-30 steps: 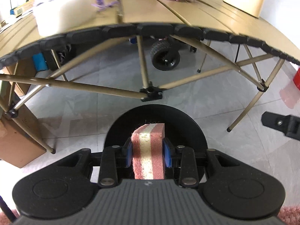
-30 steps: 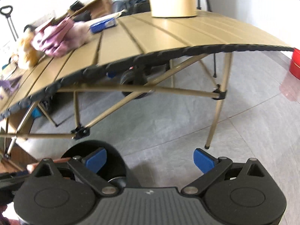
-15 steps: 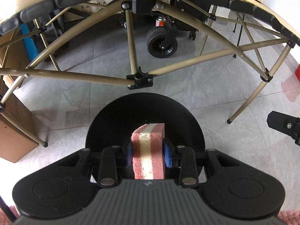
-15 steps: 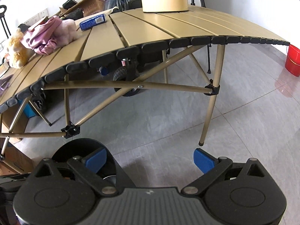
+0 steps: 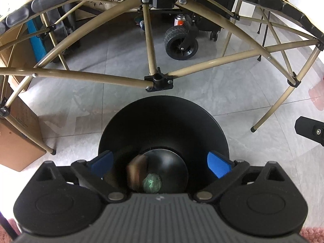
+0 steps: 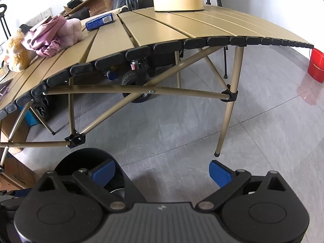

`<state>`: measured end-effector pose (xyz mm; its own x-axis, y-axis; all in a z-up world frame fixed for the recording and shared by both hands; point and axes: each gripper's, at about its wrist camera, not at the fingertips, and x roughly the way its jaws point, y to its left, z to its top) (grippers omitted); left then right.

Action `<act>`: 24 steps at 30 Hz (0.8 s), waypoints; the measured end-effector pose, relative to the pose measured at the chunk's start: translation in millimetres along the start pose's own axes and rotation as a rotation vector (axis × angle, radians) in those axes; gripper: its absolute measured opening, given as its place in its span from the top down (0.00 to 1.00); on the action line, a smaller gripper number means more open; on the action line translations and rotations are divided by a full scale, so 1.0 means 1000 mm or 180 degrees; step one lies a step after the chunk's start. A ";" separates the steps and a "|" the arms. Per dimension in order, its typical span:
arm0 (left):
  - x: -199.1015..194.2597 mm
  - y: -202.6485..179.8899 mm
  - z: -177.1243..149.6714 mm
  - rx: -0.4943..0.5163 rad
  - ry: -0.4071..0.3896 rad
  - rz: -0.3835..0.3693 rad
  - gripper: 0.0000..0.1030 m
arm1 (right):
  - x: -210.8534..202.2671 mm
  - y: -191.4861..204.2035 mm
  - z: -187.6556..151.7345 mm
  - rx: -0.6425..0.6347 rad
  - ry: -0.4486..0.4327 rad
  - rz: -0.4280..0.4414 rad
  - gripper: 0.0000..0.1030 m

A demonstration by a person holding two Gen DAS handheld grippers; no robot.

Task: Collect trash
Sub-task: 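Move the left tool over the bin and open it to drop the sponge, then raise both open tools from the bin toward the items on the table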

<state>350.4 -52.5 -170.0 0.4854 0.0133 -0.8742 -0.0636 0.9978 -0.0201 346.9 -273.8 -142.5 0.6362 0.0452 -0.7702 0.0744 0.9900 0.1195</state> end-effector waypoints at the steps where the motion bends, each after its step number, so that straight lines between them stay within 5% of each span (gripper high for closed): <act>1: 0.000 0.001 0.000 -0.0007 0.0009 -0.0001 0.01 | 0.000 0.000 0.000 -0.0001 0.0000 0.0002 0.03; 24: -0.015 0.005 0.000 -0.0058 -0.0144 -0.0045 0.01 | -0.010 0.000 0.001 -0.0019 -0.0072 0.0049 0.03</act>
<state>342.8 -47.8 -157.1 0.5251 0.0026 -0.8510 -0.0721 0.9965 -0.0415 341.3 -274.6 -134.1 0.6545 0.0575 -0.7539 0.0600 0.9900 0.1275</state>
